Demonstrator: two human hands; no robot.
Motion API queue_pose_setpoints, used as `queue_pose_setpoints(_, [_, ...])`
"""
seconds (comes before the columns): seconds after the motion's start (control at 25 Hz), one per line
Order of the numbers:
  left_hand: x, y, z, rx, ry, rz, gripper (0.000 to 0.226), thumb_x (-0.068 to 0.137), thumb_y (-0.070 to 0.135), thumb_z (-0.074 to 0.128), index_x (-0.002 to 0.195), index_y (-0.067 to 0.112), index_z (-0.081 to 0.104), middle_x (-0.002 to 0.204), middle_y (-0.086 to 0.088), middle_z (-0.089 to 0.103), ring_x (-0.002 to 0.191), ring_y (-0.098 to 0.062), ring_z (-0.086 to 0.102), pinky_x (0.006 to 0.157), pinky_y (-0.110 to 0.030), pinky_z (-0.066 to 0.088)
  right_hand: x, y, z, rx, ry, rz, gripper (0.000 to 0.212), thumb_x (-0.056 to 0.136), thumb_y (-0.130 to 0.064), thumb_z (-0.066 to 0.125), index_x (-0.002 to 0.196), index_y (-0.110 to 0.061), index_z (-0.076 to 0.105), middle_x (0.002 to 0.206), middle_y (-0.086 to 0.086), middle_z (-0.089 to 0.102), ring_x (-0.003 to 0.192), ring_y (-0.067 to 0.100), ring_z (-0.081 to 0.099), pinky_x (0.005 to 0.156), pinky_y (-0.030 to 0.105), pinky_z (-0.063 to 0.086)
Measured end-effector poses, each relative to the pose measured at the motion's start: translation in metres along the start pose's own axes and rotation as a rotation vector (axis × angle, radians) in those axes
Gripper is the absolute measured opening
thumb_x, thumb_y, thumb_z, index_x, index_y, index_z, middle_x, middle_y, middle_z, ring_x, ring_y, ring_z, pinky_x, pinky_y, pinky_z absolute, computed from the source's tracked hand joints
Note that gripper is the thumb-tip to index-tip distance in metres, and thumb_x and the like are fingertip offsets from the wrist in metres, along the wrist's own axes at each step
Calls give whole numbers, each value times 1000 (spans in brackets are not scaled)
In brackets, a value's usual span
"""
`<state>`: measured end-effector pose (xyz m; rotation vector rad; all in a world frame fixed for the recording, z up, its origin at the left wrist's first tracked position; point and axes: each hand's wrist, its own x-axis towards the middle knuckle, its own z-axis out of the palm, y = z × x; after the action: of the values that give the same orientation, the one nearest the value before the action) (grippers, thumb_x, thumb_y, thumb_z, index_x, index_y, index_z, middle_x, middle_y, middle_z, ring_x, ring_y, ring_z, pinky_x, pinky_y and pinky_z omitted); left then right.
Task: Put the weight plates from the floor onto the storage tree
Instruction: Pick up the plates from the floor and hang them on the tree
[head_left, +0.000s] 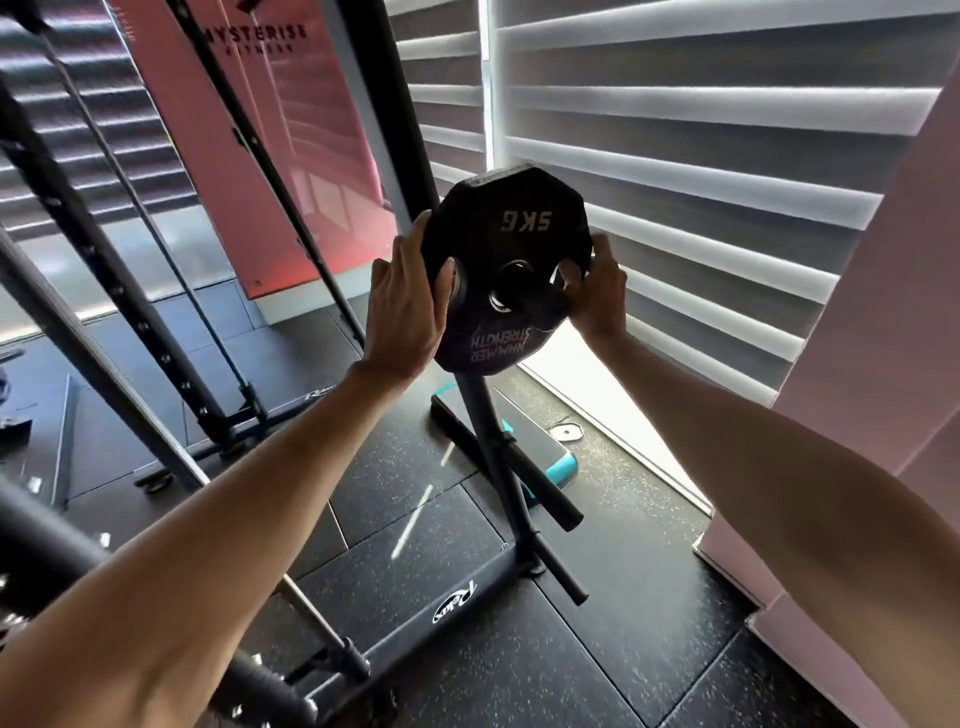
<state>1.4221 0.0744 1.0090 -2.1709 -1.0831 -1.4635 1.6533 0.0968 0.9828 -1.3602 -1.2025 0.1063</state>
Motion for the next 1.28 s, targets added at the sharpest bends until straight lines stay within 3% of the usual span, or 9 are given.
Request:
queue_pose_setpoints(0.12, [10,-20,3,-5,-77,-54,49,107,31,33,145,1,34,127,-15,55,105,-29,56,93,-40,43,16,-1,11,-19,-99,33,28,91,-26,58,114,-9,56,90,7,70,81,30,64,68,35,46])
queue_pose_setpoints(0.28, [18,-40,7,22,-137,-50,49,107,33,31,149,7,28,134,-13,51,114,-28,55,96,-43,42,28,-3,27,-34,-199,62,29,94,-20,59,118,-7,50,92,7,66,87,30,62,68,28,37])
queue_pose_setpoints(0.44, [28,-59,8,57,-221,-146,52,106,38,30,153,16,20,139,-10,48,122,-26,51,97,-43,37,40,-7,35,-79,-277,95,37,92,-23,63,120,-5,47,102,10,65,96,32,60,73,31,37])
queue_pose_setpoints(0.72, [39,-60,-1,76,-285,-242,52,102,48,34,148,26,27,123,-12,56,118,-31,53,98,-48,38,59,-29,29,-342,-481,166,41,85,-16,58,124,-3,50,114,15,64,111,36,60,78,32,43])
queue_pose_setpoints(0.88, [43,-64,-32,87,-239,-266,48,101,49,35,134,16,45,115,-12,59,107,-31,59,95,-46,44,50,-80,20,-216,-156,-30,41,80,-19,45,118,-8,56,121,18,54,118,35,51,101,42,42])
queue_pose_setpoints(1.0, [34,-70,-64,139,-238,-311,36,101,40,41,111,11,59,101,-13,66,93,-32,65,82,-40,50,33,-130,30,-191,-12,-391,27,83,-21,43,103,-9,57,109,13,57,106,28,53,92,38,41])
queue_pose_setpoints(1.08, [20,-79,-90,208,-311,-403,28,100,31,45,103,9,63,97,-15,71,91,-31,67,78,-37,50,12,-164,52,-119,-145,-525,24,86,-22,43,99,-9,58,101,11,63,97,28,58,84,38,45])
queue_pose_setpoints(1.16, [-2,-92,-125,201,-438,-550,24,99,26,48,100,8,64,97,-17,72,91,-31,69,79,-37,55,-22,-189,86,-78,-422,-551,24,85,-24,43,98,-11,59,93,12,69,89,31,64,77,39,51])
queue_pose_setpoints(1.28, [-56,-119,-193,211,-596,-744,20,98,24,49,94,8,62,84,-14,70,73,-30,69,73,-37,57,-94,-216,149,-150,-863,-504,22,86,-25,44,98,-15,60,93,15,70,89,34,67,80,42,55])
